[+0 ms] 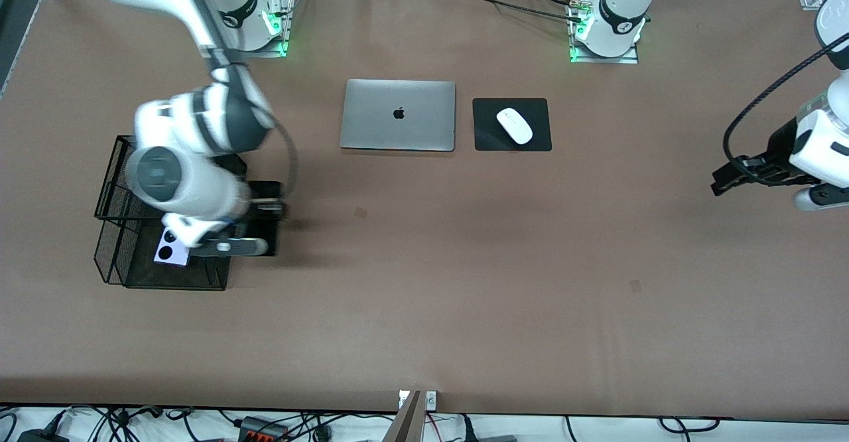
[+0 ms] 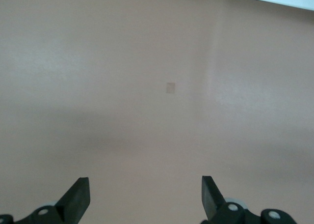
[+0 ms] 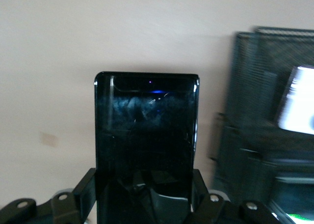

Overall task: Place phones with both arms
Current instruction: 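Carry the tall phone into the basket and open the right gripper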

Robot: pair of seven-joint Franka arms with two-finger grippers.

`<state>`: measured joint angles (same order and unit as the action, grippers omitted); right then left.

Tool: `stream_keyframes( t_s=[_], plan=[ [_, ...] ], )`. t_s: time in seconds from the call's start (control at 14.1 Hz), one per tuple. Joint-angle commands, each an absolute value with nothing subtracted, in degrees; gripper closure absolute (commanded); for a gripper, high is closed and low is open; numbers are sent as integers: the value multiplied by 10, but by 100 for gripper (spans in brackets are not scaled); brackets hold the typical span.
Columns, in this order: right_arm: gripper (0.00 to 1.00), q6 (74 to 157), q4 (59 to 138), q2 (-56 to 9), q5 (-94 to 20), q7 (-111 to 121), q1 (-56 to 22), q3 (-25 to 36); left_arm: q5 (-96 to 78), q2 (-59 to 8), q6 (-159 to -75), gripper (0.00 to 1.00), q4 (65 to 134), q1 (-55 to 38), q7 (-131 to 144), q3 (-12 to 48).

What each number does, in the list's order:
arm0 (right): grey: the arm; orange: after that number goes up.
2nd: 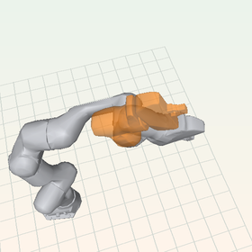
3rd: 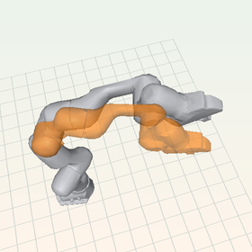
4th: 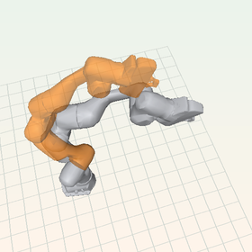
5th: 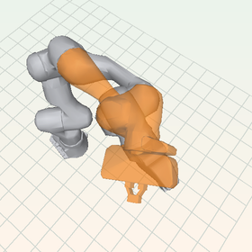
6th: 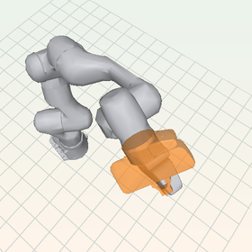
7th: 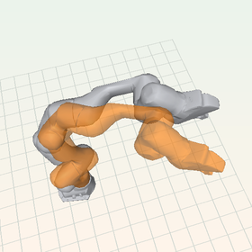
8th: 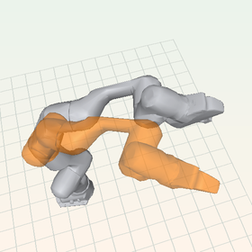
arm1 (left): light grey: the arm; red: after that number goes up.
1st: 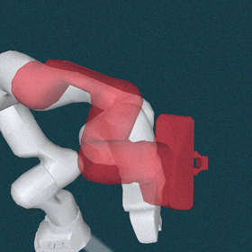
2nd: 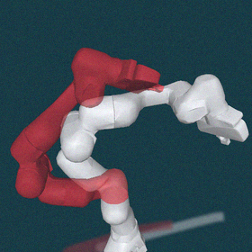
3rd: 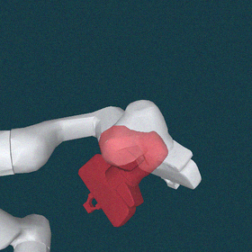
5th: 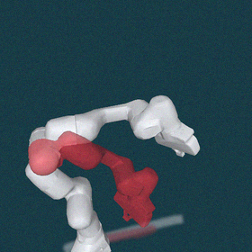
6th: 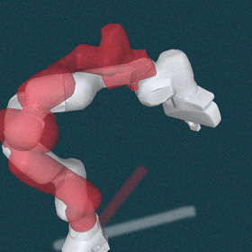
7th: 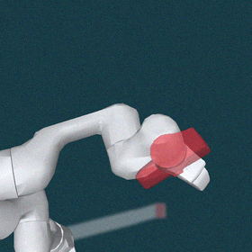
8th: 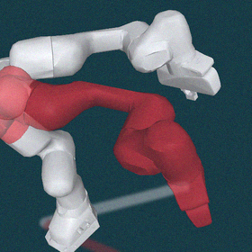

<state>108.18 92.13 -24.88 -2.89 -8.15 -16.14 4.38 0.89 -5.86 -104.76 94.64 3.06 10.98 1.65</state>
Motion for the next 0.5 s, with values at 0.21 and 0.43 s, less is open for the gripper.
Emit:
stream_keyframes(
  t_s=[0.21, 0.43],
  plan=[
    [63, 987, 960, -189, -23, 40, -34, 34, -4, -47, -1006, 0, 931, 7, 96, -10],
    [63, 954, 972, -193, -21, 83, 28, 34, -7, -48, -973, 0, 925, 2, 92, -11]
  ],
)
